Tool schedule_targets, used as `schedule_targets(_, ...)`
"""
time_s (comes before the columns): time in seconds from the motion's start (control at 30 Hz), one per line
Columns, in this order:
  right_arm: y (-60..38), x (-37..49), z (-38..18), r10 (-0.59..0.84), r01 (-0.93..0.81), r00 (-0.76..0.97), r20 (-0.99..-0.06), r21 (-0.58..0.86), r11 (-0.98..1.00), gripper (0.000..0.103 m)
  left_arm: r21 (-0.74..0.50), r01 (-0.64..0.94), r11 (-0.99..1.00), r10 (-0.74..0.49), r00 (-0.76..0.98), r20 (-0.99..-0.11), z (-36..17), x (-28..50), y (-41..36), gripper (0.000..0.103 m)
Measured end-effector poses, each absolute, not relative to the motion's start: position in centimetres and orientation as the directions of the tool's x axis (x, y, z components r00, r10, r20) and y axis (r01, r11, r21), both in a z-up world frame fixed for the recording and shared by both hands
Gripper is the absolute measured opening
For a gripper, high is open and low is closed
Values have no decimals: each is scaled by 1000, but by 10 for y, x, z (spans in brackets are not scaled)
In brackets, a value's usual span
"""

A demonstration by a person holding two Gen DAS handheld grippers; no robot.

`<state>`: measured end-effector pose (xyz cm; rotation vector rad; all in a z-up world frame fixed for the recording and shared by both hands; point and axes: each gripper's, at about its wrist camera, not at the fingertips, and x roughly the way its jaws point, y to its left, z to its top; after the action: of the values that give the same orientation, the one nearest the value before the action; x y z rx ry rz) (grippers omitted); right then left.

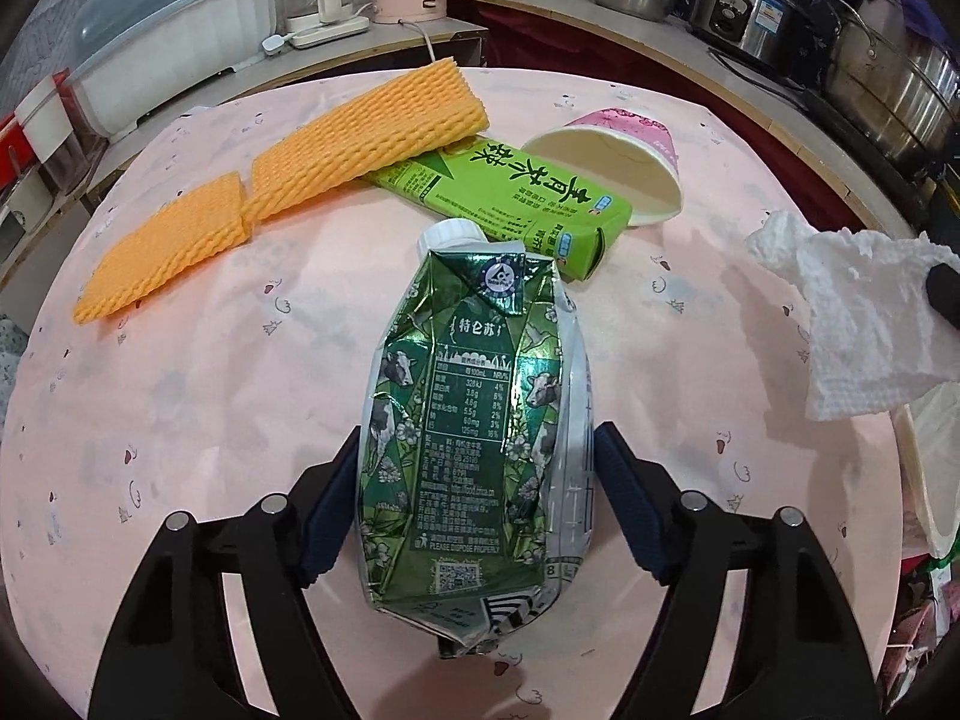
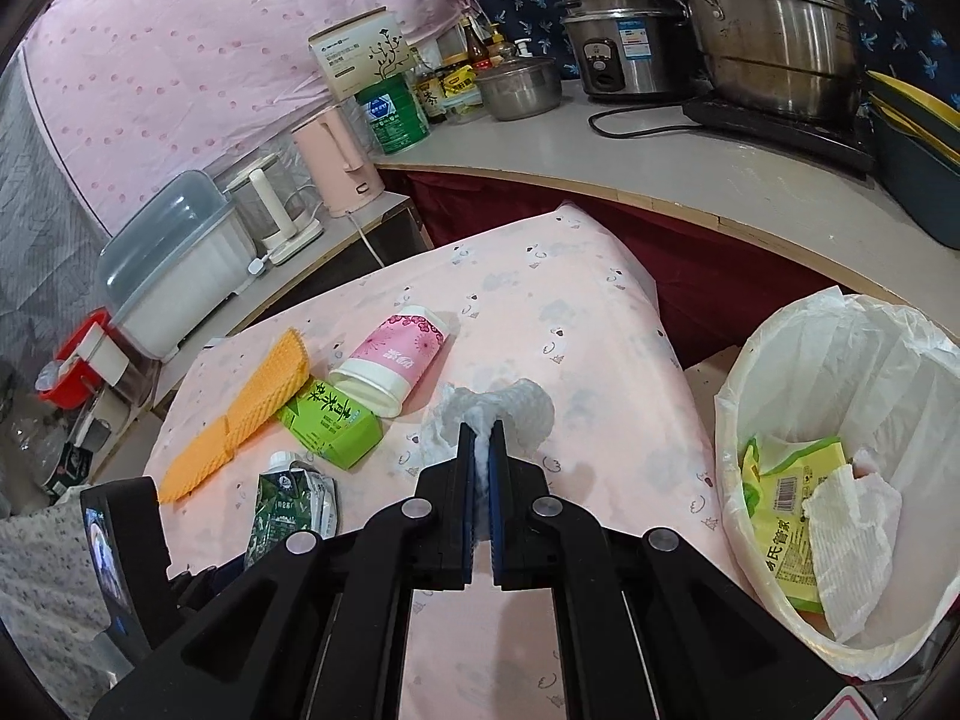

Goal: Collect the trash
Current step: 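Grasp and lift the green drink pouch with the left tool while the right tool holds the film, then carry the green pouch and the white film over the bin with both tools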

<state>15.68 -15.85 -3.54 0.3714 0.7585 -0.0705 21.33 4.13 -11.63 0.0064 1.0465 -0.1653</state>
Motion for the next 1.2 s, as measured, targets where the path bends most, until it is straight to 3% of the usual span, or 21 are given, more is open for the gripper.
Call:
schedule_targets(0.7,-206,109,-5,15,247,784,-621,334,910,4,-84,247,965,-217,583,-783,-48,177,-13,68)
schedule_targets(0.77,-214,103,-2,4,259,788,-616,337,905,4,-83,269,959,-231,585,-777,-43,172,-23,63)
schedule_targets(0.83,-222,95,-1,-9,273,792,-611,341,900,4,-79,290,954,-241,577,-780,-40,169,-33,22)
schedule_targets(1.2,-260,62,-2,-66,344,796,-602,360,867,4,-63,347,936,-263,567,-780,-39,157,-66,19)
